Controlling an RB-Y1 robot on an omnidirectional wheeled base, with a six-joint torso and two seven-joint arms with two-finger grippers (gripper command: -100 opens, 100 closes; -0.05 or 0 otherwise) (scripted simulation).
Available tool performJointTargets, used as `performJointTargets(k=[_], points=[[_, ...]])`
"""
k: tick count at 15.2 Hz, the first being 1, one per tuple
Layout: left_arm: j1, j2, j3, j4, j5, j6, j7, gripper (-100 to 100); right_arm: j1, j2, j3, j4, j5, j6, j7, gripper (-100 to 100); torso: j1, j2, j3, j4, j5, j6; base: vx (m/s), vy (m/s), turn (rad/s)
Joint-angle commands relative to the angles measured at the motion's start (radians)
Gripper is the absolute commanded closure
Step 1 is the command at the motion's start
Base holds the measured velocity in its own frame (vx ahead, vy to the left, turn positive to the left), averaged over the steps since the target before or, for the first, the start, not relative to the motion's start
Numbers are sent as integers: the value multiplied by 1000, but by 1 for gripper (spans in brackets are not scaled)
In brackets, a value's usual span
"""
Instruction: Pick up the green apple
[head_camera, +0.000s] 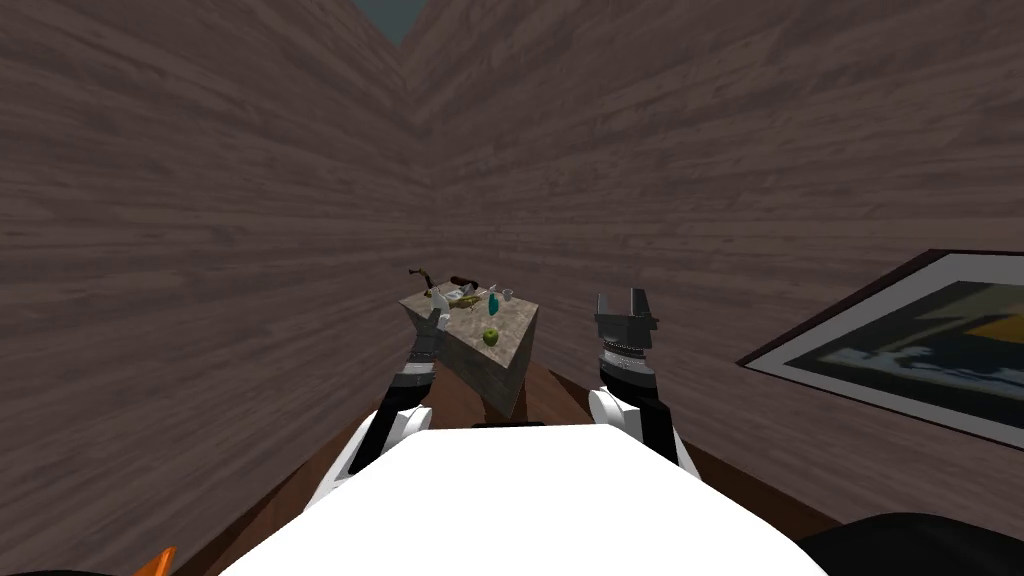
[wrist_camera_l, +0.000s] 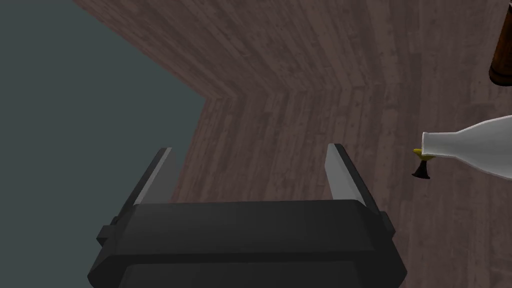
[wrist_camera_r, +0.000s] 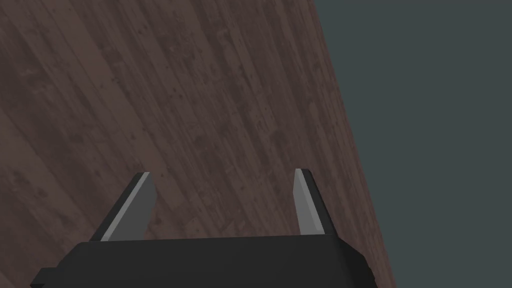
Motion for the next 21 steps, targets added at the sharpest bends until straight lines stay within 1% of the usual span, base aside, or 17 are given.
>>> performJointTargets(k=[1,5,9,10,15,16,21], points=[[-13,41,-9,30,-19,-3,-14,-100,0,0,0,0,0,0,0,0,0,0,0,0,0,0,16,44,-142],[-38,104,-35,97,-65,-16,-46,-100,0,0,0,0,0,0,0,0,1,0,0,0,0,0,12,54,-161],[-67,157,-65,174,-119,-30,-83,-100,0,0,0,0,0,0,0,0,2,-1,0,0,1,0,12,70,-176],[-67,157,-65,174,-119,-30,-83,-100,0,0,0,0,0,0,0,0,2,-1,-1,0,1,0,17,59,-120],[-105,209,-105,278,-191,-50,-133,-100,0,0,0,0,0,0,0,0,1,-1,0,0,0,0,9,58,-186],[-105,209,-105,278,-191,-50,-133,-100,0,0,0,0,0,0,0,0,2,-1,0,0,0,0,6,60,-102],[-143,248,-145,380,-262,-69,-182,-100,0,0,0,0,0,0,0,0,1,-1,0,0,0,0,4,62,-177]])
